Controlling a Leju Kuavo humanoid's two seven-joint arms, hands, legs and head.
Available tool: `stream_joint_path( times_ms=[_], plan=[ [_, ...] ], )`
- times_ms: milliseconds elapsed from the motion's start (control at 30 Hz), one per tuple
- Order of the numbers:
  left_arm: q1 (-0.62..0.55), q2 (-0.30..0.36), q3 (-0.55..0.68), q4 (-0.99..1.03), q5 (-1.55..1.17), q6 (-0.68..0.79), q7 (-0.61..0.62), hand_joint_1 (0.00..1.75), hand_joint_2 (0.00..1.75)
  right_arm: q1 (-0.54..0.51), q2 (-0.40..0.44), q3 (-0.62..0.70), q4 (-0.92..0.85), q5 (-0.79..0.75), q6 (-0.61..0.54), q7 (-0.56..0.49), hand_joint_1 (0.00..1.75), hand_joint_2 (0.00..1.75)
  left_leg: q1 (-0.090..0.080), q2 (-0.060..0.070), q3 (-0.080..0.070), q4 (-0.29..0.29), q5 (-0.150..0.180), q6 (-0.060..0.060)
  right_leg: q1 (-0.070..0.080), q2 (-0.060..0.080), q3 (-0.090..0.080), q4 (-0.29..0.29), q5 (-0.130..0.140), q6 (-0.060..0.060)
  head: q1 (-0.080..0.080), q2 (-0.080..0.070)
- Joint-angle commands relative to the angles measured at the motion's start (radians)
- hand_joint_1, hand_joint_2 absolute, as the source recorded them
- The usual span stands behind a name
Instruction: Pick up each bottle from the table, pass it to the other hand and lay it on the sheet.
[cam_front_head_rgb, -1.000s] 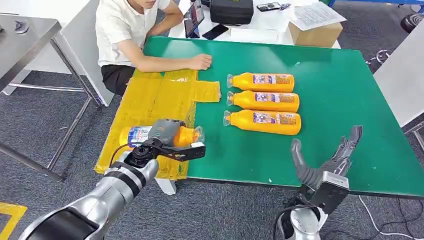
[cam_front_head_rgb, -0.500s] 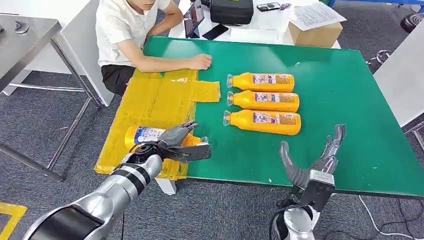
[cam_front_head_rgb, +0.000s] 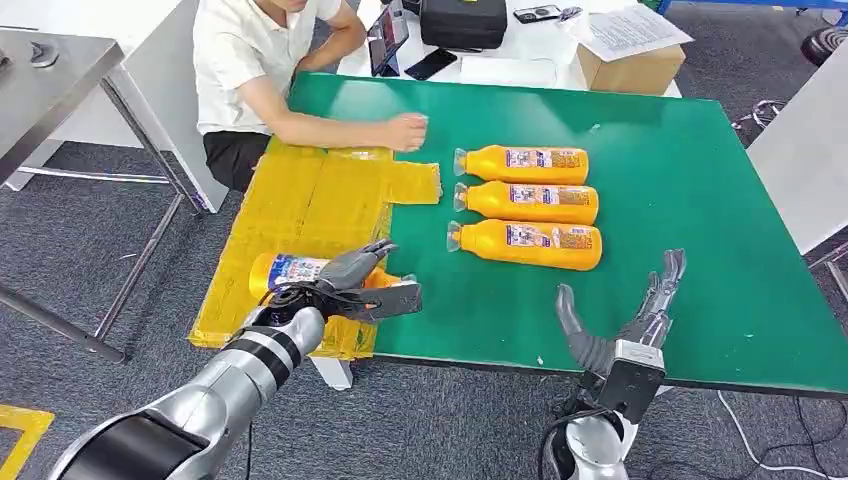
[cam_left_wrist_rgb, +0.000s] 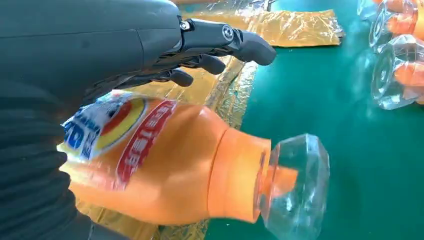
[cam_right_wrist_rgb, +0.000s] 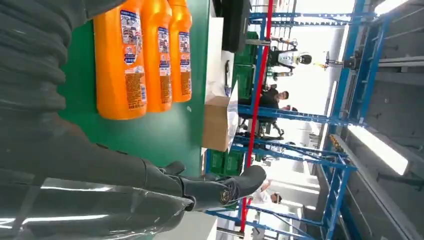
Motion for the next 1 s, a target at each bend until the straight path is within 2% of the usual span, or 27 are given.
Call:
stream_joint_path(
  times_ms=[33,67,133,167,233,367,433,467,500,533,567,600,633,700,733,767,800,867,900,1000],
  plan=[
    [-0.032,-0.004,0.022,0.052,0.001,-0.008,0.001,0.0,1.75,-0.033,-0.019,0.013,0.054,-0.002,-0.002,0.002,0.0,1.75,0.001,0.002,0.006,0.0,-0.003,-0.002,0.001,0.003,0.006,0.0,-0.002,-0.002,0.0,0.0],
    [-0.032,-0.004,0.022,0.052,0.001,-0.008,0.001,0.0,1.75,-0.033,-0.019,0.013,0.054,-0.002,-0.002,0.002,0.0,1.75,0.001,0.002,0.006,0.0,-0.002,-0.002,0.001,0.003,0.005,-0.001,-0.001,-0.002,0.0,0.0],
    [0.004,-0.03,0.083,-0.031,0.136,-0.027,-0.176,0.0,1.75,-0.032,-0.027,0.027,0.051,-0.009,-0.009,0.002,0.0,1.75,0.001,0.002,0.006,0.0,-0.003,-0.002,0.001,0.002,0.006,-0.001,-0.002,-0.002,0.0,0.0],
    [0.019,-0.037,0.087,-0.073,0.193,-0.069,-0.21,0.0,1.75,-0.03,-0.029,0.029,0.048,-0.008,-0.009,0.002,0.0,1.75,0.001,0.002,0.005,-0.001,-0.002,-0.002,0.001,0.002,0.005,-0.001,-0.001,-0.002,0.0,0.0],
    [0.05,-0.055,0.088,-0.169,0.271,-0.1,-0.222,0.0,1.75,-0.027,-0.024,0.027,0.046,0.001,-0.009,0.002,0.0,1.75,0.001,0.001,0.005,0.0,-0.002,-0.002,0.001,0.001,0.005,-0.001,-0.002,-0.002,0.0,0.0],
    [0.14,-0.038,0.002,-0.421,0.399,-0.092,-0.21,0.0,1.75,-0.009,-0.01,-0.001,0.027,0.05,-0.009,0.002,0.0,1.75,0.001,0.002,0.006,0.0,-0.003,-0.002,0.001,0.003,0.006,0.0,-0.002,-0.002,0.0,0.0],
    [0.209,-0.014,-0.083,-0.588,0.45,0.064,-0.228,0.0,1.75,0.004,-0.001,-0.026,0.021,0.108,-0.009,0.002,0.0,1.75,0.0,0.001,0.007,0.0,-0.004,-0.002,0.001,0.002,0.007,-0.001,-0.003,-0.002,0.0,0.0],
    [0.233,0.001,-0.108,-0.652,0.467,0.116,-0.224,0.0,1.75,-0.024,0.003,-0.032,0.065,0.127,-0.009,0.002,0.0,1.75,0.0,0.001,0.003,-0.001,-0.001,-0.001,0.0,0.001,0.002,-0.001,-0.001,-0.001,0.0,0.0],
    [0.307,0.0,-0.147,-0.753,0.452,0.298,-0.291,0.0,1.75,-0.009,-0.038,0.01,0.164,0.158,-0.009,0.002,0.0,1.75,0.0,0.003,0.005,0.0,-0.003,-0.002,0.001,0.003,0.004,-0.001,-0.002,-0.002,0.0,0.0],
    [0.339,0.009,-0.174,-0.796,0.448,0.36,-0.309,0.0,1.75,-0.026,-0.063,0.046,0.213,0.148,-0.007,0.002,0.0,1.75,0.001,0.003,0.007,0.0,-0.004,-0.002,0.001,0.003,0.006,-0.001,-0.003,-0.003,0.0,0.0],
    [0.558,-0.077,-0.133,-0.933,0.807,0.407,-0.426,0.0,1.75,-0.12,-0.208,0.072,0.479,0.651,-0.009,0.286,0.0,1.75,0.001,0.003,0.008,-0.003,-0.003,-0.002,0.001,0.003,0.007,-0.003,-0.001,-0.002,0.0,0.0],
    [0.6,-0.045,-0.209,-0.958,0.841,0.469,-0.454,0.0,1.75,-0.149,-0.216,0.008,0.555,0.824,-0.009,0.192,0.0,1.75,0.001,0.004,0.011,-0.002,-0.004,-0.002,0.001,0.004,0.01,-0.003,-0.003,-0.003,0.0,0.0],
    [0.615,-0.012,-0.275,-0.973,0.879,0.528,-0.483,0.0,1.75,-0.178,-0.233,-0.048,0.625,0.858,-0.009,0.148,0.0,1.75,0.001,0.006,0.014,-0.006,-0.003,0.0,0.001,0.006,0.013,-0.009,0.0,-0.001,0.0,0.0],
    [0.606,0.024,-0.325,-0.981,0.896,0.536,-0.481,0.0,1.75,-0.199,-0.263,-0.046,0.676,0.875,-0.009,0.158,0.0,1.75,0.001,0.008,0.014,-0.004,-0.007,-0.003,0.001,0.009,0.012,-0.007,-0.001,-0.001,-0.002,0.0],
    [0.6,0.035,-0.338,-0.987,0.9,0.532,-0.477,0.0,1.75,-0.201,-0.279,-0.033,0.687,0.885,-0.009,0.176,0.0,1.75,-0.001,0.004,0.016,-0.003,-0.01,-0.003,-0.001,0.005,0.014,-0.006,-0.003,-0.001,-0.002,0.0],
    [0.595,0.045,-0.349,-1.005,0.903,0.525,-0.479,0.0,1.75,-0.2,-0.299,-0.011,0.684,0.905,-0.006,0.201,0.0,1.75,0.0,0.003,0.01,-0.002,-0.007,-0.002,0.0,0.003,0.009,-0.004,-0.003,-0.001,-0.001,0.0],
    [0.595,0.046,-0.347,-1.014,0.903,0.527,-0.478,0.0,1.75,-0.199,-0.302,-0.007,0.682,0.903,-0.005,0.204,0.0,1.75,0.0,0.0,0.011,-0.002,-0.007,-0.002,0.0,0.001,0.012,-0.005,-0.004,-0.002,-0.002,0.0],
    [0.59,0.049,-0.347,-1.034,0.894,0.53,-0.484,0.0,1.75,-0.206,-0.318,0.021,0.675,0.934,-0.008,0.243,0.0,1.75,-0.001,-0.003,0.005,-0.001,-0.005,0.0,-0.001,-0.002,0.007,-0.003,-0.005,0.001,-0.002,0.0],
    [0.592,0.051,-0.344,-1.041,0.889,0.526,-0.474,0.0,1.75,-0.227,-0.34,0.055,0.702,0.966,0.039,0.314,0.0,1.75,-0.001,-0.002,0.008,-0.001,-0.006,0.0,-0.001,-0.001,0.009,-0.003,-0.005,0.0,-0.002,0.0],
    [0.6,0.046,-0.331,-1.032,0.88,0.531,-0.47,0.0,1.75,-0.276,-0.383,0.096,0.772,0.992,0.122,0.391,0.0,1.75,-0.001,0.001,0.01,-0.001,-0.007,-0.001,-0.001,0.001,0.011,-0.003,-0.005,0.0,-0.003,0.0]
  ],
)
